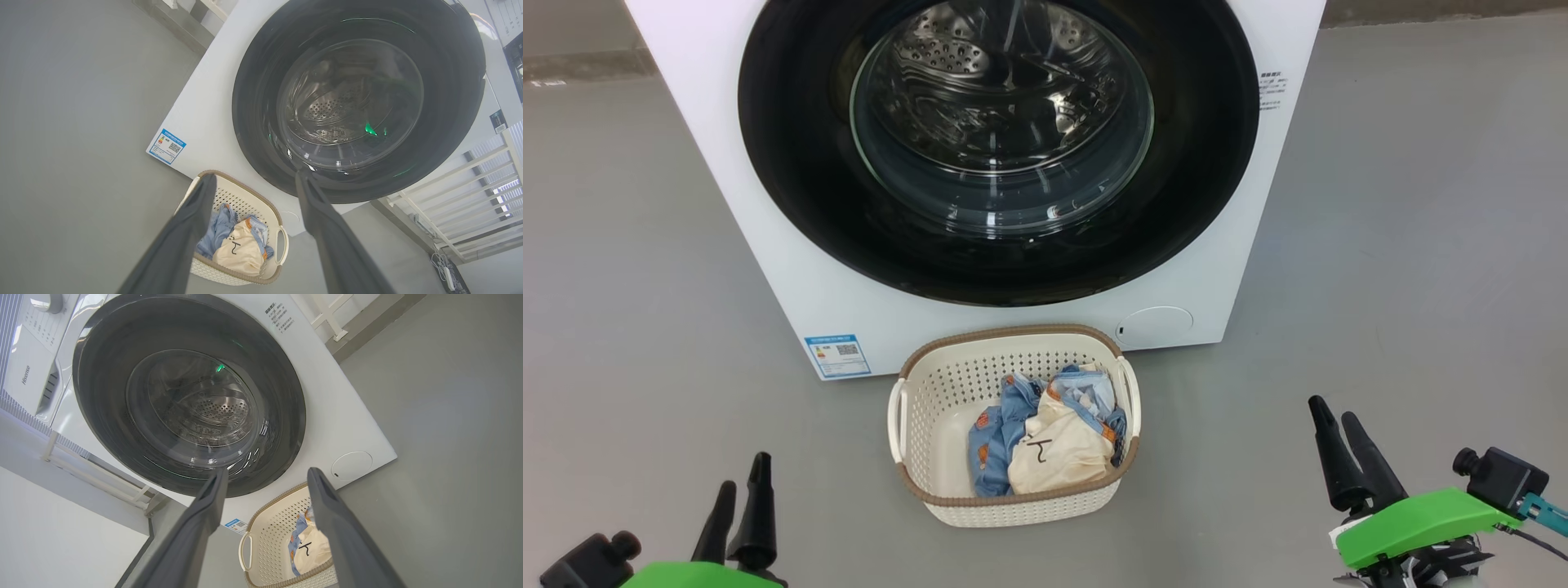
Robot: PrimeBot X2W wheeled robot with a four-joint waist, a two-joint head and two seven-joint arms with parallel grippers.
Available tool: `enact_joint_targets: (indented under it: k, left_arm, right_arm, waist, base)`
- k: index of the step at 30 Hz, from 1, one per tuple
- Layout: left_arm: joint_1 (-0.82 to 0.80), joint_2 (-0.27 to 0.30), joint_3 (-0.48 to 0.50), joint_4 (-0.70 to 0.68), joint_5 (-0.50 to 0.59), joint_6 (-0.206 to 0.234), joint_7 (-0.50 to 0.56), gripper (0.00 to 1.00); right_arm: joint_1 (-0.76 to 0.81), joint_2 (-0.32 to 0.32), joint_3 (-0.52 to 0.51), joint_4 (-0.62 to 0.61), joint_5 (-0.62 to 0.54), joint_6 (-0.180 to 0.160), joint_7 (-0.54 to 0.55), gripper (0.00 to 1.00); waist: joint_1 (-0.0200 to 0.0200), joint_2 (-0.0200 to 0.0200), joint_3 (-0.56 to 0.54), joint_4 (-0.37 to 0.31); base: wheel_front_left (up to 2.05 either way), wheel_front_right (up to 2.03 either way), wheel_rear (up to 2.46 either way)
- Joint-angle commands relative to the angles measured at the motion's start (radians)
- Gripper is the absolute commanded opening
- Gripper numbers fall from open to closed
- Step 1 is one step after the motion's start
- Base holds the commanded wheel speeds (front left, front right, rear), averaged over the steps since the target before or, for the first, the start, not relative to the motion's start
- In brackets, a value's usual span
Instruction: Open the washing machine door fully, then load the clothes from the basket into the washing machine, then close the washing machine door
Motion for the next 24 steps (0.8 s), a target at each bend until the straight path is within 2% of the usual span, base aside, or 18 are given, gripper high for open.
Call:
enact_joint_targets:
  k: [1, 24]
  left_arm:
    - [-0.030, 0.018, 0.022, -0.037, 0.050, -0.002, -0.018, 1.00]
    - [-0.017, 0.010, 0.046, -0.071, 0.335, -0.003, -0.083, 1.00]
  right_arm:
    - [-0.053, -0.013, 0.020, -0.024, -0.056, -0.001, -0.017, 1.00]
    - [-0.088, -0.020, 0.072, -0.041, -0.347, -0.001, -0.081, 1.00]
  waist:
    - [0.0000, 0.0000, 0.000, 0.000]
    - [0.0000, 0.0000, -0.007, -0.010]
  base:
    - [0.00, 0.00, 0.00]
    - [0.00, 0.00, 0.00]
